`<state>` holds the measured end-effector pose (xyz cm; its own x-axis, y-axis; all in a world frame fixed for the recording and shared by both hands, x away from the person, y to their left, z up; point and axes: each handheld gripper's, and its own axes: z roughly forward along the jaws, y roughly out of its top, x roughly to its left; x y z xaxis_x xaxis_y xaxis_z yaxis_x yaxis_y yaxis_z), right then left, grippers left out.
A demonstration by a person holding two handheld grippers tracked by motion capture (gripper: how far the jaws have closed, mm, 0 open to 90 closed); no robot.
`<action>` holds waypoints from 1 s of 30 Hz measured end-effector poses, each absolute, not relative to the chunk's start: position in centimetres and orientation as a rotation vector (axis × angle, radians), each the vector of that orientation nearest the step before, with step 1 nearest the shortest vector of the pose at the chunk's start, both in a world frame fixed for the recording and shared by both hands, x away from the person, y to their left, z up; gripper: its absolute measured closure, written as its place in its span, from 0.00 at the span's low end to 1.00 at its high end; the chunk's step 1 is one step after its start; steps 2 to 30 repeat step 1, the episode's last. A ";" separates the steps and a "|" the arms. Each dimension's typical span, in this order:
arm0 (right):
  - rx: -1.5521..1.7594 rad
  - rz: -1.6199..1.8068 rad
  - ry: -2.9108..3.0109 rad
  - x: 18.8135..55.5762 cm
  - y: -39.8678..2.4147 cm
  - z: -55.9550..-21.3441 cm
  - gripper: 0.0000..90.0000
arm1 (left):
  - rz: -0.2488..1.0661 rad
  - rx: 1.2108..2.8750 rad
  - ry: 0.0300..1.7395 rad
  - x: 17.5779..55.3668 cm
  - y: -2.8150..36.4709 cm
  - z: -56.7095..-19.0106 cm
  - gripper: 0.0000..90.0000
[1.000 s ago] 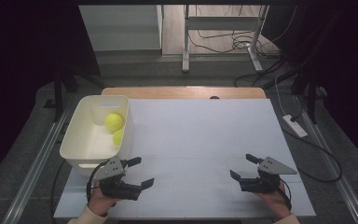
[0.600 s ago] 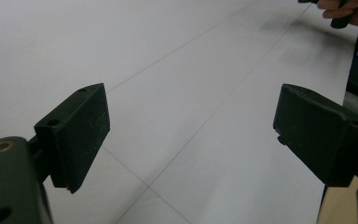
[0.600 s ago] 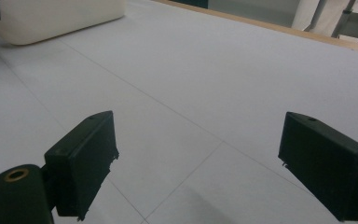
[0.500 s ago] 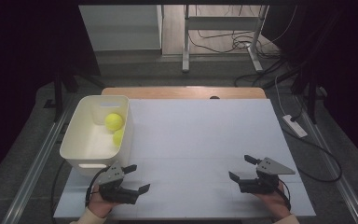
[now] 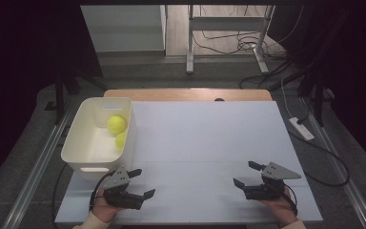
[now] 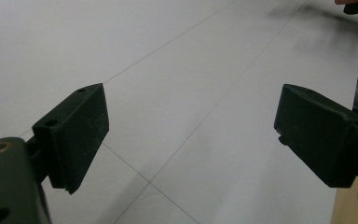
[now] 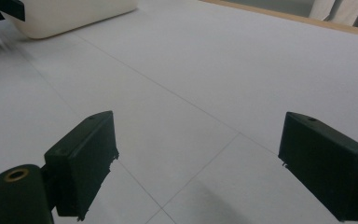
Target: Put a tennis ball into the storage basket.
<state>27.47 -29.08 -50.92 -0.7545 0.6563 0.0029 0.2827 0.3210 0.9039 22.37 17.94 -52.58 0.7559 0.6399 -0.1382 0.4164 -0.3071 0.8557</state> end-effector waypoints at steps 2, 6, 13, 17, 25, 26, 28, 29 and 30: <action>0.833 1.413 2.232 27.5 -29.1 -50.9 0.12 | 0.281 1.943 0.803 22.4 17.9 -52.6 0.12; 0.833 1.413 2.232 27.5 -29.1 -50.9 0.12 | 0.281 1.943 0.803 22.4 17.9 -52.6 0.12; 0.833 1.413 2.232 27.5 -29.1 -50.9 0.12 | 0.281 1.943 0.803 22.4 17.9 -52.6 0.12; 0.833 1.413 2.232 27.5 -29.1 -50.9 0.12 | 0.281 1.943 0.803 22.4 17.9 -52.6 0.12; 0.833 1.413 2.232 27.5 -29.1 -50.9 0.12 | 0.281 1.943 0.803 22.4 17.9 -52.6 0.12; 0.833 1.413 2.232 27.5 -29.1 -50.9 0.12 | 0.281 1.943 0.803 22.4 17.9 -52.6 0.12; 0.833 1.413 2.232 27.5 -29.1 -50.9 0.12 | 0.281 1.943 0.803 22.4 17.9 -52.6 0.12; 0.833 1.413 2.232 27.5 -29.1 -50.9 0.12 | 0.281 1.943 0.803 22.4 17.9 -52.6 0.12; 0.833 1.413 2.232 27.5 -29.1 -50.9 0.12 | 0.281 1.943 0.803 22.4 17.9 -52.6 0.12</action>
